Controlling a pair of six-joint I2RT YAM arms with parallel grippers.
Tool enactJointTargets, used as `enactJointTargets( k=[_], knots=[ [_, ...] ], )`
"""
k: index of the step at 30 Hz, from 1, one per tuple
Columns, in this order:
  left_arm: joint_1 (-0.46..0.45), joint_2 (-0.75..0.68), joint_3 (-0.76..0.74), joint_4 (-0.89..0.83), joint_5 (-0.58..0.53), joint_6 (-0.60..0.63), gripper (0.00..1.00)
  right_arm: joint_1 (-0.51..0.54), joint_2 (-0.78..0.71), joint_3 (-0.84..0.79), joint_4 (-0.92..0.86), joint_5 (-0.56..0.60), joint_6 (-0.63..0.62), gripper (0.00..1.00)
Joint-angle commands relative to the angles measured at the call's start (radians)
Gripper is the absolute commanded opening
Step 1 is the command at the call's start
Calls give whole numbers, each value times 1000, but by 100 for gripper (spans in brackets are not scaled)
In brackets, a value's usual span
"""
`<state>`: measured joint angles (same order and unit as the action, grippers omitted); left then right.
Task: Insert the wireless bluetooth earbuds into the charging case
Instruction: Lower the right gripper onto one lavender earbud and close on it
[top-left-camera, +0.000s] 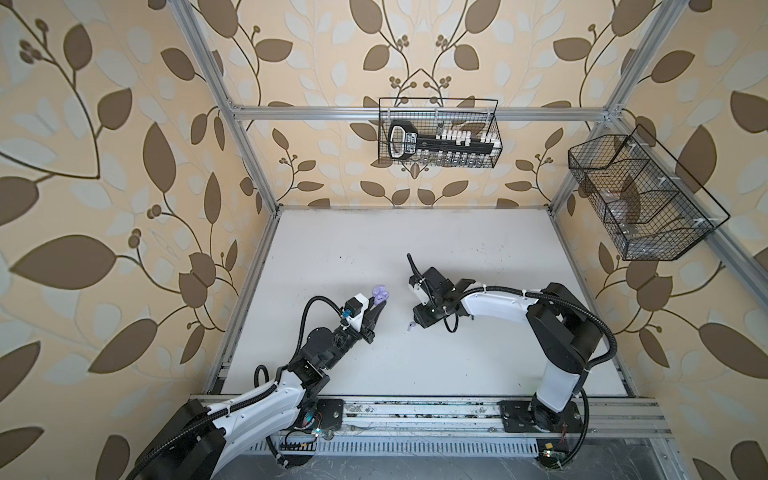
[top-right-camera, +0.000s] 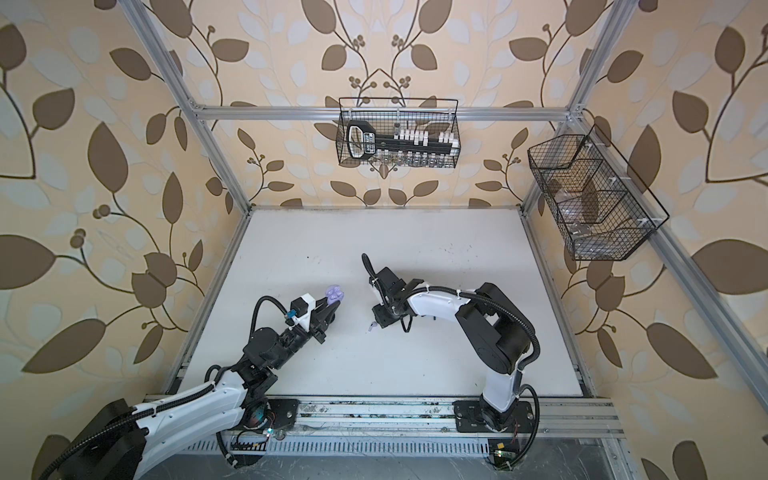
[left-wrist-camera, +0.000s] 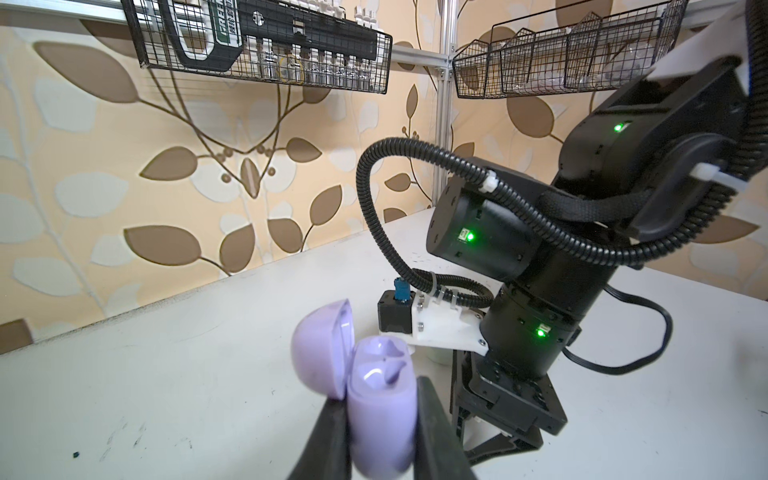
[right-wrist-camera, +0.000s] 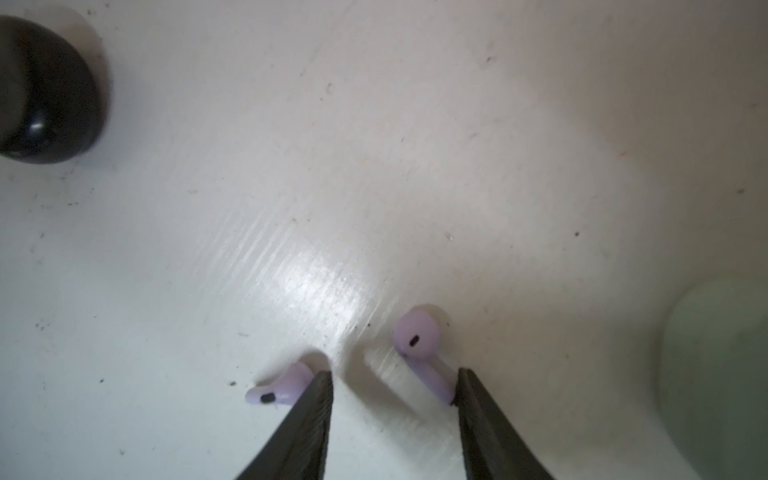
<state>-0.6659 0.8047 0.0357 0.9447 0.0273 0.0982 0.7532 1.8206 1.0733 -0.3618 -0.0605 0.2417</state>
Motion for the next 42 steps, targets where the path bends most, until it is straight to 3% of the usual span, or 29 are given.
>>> enactJointTargets(
  k=[1,10,19,33,42],
  knots=[
    [4,-12,36,41,12,14,0,12,13,24,-37,-29,0,45],
    [5,-1,42,43,21,18,0,30,-31,16,-40,16,11,37],
    [5,7,43,46,19,12,0,63,-66,1,4,134,8,43],
    [5,4,42,49,13,6,0,71,62,83,-29,224,-3,46],
    [5,-3,38,51,-5,5,0,63,87,94,-46,232,-1,40]
  ],
)
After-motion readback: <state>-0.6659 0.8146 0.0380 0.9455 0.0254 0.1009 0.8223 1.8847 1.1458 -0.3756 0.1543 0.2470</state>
